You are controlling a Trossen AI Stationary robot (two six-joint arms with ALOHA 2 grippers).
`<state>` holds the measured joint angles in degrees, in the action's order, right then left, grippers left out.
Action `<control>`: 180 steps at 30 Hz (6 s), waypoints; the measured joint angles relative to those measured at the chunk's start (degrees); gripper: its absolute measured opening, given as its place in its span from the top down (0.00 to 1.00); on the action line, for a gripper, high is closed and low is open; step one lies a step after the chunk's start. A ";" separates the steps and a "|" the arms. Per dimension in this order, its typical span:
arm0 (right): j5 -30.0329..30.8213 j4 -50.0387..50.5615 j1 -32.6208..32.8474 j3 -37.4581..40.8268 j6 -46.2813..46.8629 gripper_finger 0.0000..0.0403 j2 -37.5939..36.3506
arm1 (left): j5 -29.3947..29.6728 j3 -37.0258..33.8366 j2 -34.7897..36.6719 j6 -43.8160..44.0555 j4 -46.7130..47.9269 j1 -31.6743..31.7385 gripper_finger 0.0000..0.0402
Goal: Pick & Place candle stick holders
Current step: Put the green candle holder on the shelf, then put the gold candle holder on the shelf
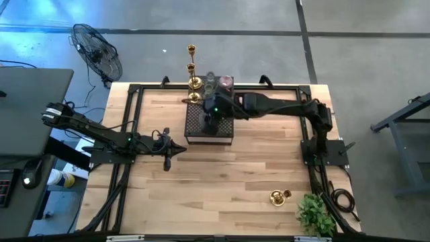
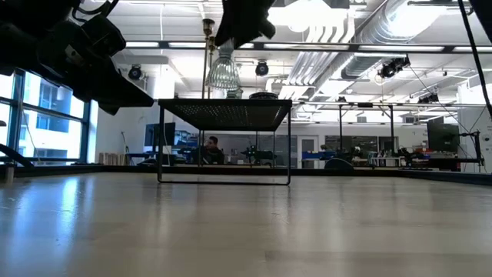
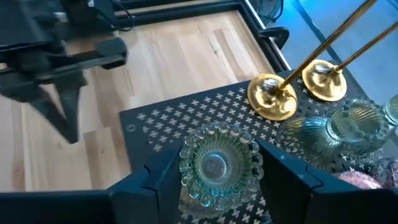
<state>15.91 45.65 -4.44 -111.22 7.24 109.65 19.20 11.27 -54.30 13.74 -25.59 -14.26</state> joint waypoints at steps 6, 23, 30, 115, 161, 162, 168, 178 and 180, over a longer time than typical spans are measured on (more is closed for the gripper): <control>-0.76 -0.46 -3.70 0.00 -1.68 0.58 1.29 | 0.00 0.00 0.00 0.00 -0.03 0.00 0.99; -2.63 -2.98 -7.61 -0.08 -2.71 0.58 3.84 | 0.00 0.00 0.01 0.01 0.03 0.00 0.99; -2.67 -2.85 -8.23 0.02 -2.99 0.58 4.48 | -0.02 0.02 0.02 0.00 -0.04 0.00 0.99; 13.98 1.48 30.64 30.42 18.72 0.95 -23.46 | -0.66 0.02 0.02 0.02 0.34 0.00 0.99; -1.95 35.21 59.44 28.61 78.40 0.24 -16.19 | -0.48 0.02 0.02 0.02 0.10 0.00 0.99; -2.08 35.17 59.07 28.61 77.44 0.24 -15.84 | -0.48 0.02 0.02 0.02 0.10 0.00 0.99; -2.81 35.27 57.82 28.61 75.44 0.29 -15.22 | -0.48 0.02 0.02 0.02 0.12 0.00 0.99; -4.01 35.51 57.66 28.61 74.74 0.60 -15.22 | -0.48 0.02 0.02 0.02 0.12 0.00 0.99; -3.91 35.66 57.58 28.60 74.08 0.64 -15.22 | -0.48 0.01 0.02 0.02 0.10 0.00 0.99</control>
<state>12.00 81.32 53.14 -82.62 81.31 94.43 18.72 11.28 -54.28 13.76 -25.50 -14.26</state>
